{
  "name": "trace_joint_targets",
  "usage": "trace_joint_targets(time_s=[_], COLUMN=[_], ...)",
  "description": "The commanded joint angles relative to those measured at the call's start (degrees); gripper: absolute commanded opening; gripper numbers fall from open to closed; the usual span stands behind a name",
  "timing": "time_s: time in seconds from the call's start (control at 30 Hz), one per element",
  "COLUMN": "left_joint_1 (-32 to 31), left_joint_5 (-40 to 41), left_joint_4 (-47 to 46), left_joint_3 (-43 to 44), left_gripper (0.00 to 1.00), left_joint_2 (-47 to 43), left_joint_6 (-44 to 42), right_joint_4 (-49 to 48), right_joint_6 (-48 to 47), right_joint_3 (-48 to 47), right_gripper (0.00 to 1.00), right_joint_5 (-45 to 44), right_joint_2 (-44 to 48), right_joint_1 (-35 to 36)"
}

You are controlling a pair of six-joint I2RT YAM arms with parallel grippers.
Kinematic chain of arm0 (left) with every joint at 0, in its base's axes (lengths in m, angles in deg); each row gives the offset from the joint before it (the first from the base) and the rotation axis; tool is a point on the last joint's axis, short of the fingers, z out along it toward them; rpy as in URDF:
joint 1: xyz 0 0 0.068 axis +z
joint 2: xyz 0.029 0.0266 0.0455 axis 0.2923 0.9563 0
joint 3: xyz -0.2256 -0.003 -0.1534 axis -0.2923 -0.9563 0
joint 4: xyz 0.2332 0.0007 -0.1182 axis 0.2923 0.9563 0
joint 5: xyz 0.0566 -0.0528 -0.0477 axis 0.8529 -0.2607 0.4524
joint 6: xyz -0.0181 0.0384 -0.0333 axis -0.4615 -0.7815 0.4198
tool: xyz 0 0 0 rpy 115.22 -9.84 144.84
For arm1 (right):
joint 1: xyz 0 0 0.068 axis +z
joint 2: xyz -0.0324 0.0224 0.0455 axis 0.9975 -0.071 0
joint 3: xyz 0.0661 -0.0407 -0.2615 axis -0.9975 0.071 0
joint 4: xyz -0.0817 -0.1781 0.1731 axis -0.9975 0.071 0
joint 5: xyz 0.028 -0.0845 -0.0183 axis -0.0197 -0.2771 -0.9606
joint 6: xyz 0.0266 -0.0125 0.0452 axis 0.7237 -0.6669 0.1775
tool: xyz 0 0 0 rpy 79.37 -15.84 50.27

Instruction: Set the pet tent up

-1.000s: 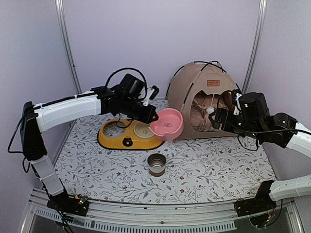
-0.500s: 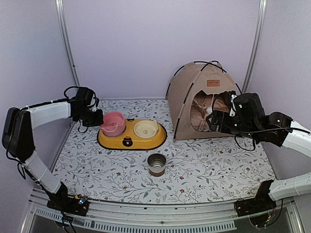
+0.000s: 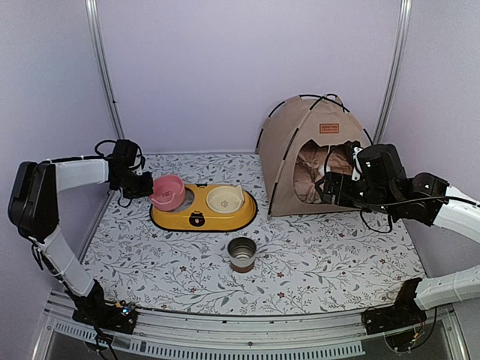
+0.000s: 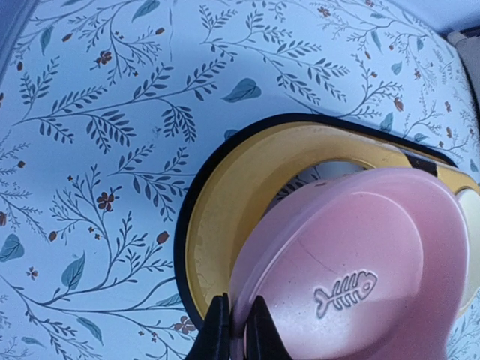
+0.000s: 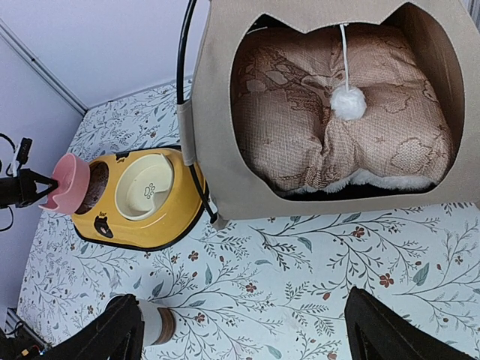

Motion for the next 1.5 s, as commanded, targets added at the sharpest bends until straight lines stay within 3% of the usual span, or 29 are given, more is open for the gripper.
trace_joint_targets(time_s=[0.0, 0.7, 1.47], left_joint_1=[-0.1, -2.1, -3.8], left_joint_5=[-2.8, -1.9, 0.7], left_joint_4=[-4.7, -3.9, -3.4], left_joint_3=[3.2, 6.2, 5.6], left_gripper=[0.0, 0.0, 0.12], left_joint_2=[0.7, 5.2, 6.5], left_joint_6=[1.2, 0.0, -0.9], right_joint_4=[-1.1, -1.1, -0.8], right_joint_6=[-0.6, 0.4, 1.3], right_joint_3=[-0.9, -0.4, 0.3], right_gripper=[0.95, 0.96, 0.96], right_joint_5=[0.1, 0.2, 0.6], right_joint_2=[-0.1, 0.8, 2.5], right_joint_1=[-0.3, -0.3, -0.3])
